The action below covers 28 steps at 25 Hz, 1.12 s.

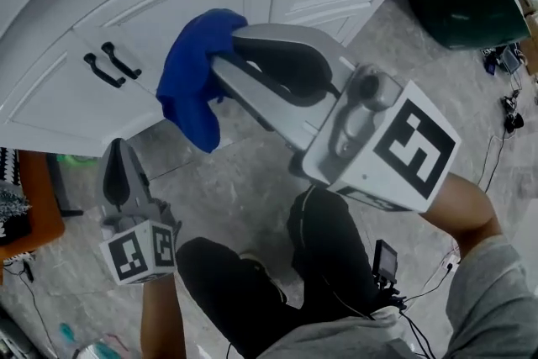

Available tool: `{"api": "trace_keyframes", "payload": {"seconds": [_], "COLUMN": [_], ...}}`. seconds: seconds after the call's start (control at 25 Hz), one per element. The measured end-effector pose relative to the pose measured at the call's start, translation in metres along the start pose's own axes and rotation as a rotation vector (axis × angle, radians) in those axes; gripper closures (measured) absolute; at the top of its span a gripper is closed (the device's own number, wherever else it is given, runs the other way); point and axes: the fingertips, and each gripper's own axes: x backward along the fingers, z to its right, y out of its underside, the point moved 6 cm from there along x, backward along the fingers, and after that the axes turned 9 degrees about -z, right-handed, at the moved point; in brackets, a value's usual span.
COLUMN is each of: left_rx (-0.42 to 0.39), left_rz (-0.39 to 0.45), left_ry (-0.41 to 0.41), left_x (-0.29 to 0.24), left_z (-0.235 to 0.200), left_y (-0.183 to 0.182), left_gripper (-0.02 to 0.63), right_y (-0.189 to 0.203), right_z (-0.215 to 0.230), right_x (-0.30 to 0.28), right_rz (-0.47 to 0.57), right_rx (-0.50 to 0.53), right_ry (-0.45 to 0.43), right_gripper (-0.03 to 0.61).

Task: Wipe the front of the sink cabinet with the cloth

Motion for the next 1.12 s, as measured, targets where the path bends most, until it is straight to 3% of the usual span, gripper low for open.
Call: {"api": "trace_keyframes", "payload": {"seconds": [0.16,0.36,0.56,0.72,0.92,1.12], "left_rx": [-0.005,0.006,0.006,0.033,0.037,0.058], "left_rz": [-0.081,-0.131,-0.136,-0.121,-0.103,-0.097], "left_ry": [0.034,0.082,0.139,0.156,0.180,0.176], "left_x": [0.041,0.088,0.134,0.172,0.215,0.263], "left_z": [0.005,0.020,0.035,0.038,0.038,0.042], "left_y": [-0.063,-0.174,-0.297,-0.372,-0.432,-0.450], "left_gripper": [0.601,0.601,0.601,0.601,0.601,0.601], "right_y": [-0.059,-0.167,-0.275,-0.336,-0.392,-0.422], "right_z": [0.011,0.024,0.021,0.003,-0.019,-0.043], "right_x": [0.011,0.043,0.097,0.141,0.180,0.220], "right_rz": [-0.055,-0.094,-0.143,-0.164,-0.152,-0.147], "right_rx": [-0.043,-0.089,-0.033,-0.018,-0.024,-0.009], "right_ry": [0.026,0.081,0.150,0.233,0.327,0.378], "right_gripper": [0.551,0.551,0.549,0.549,0.549,0.549]}}
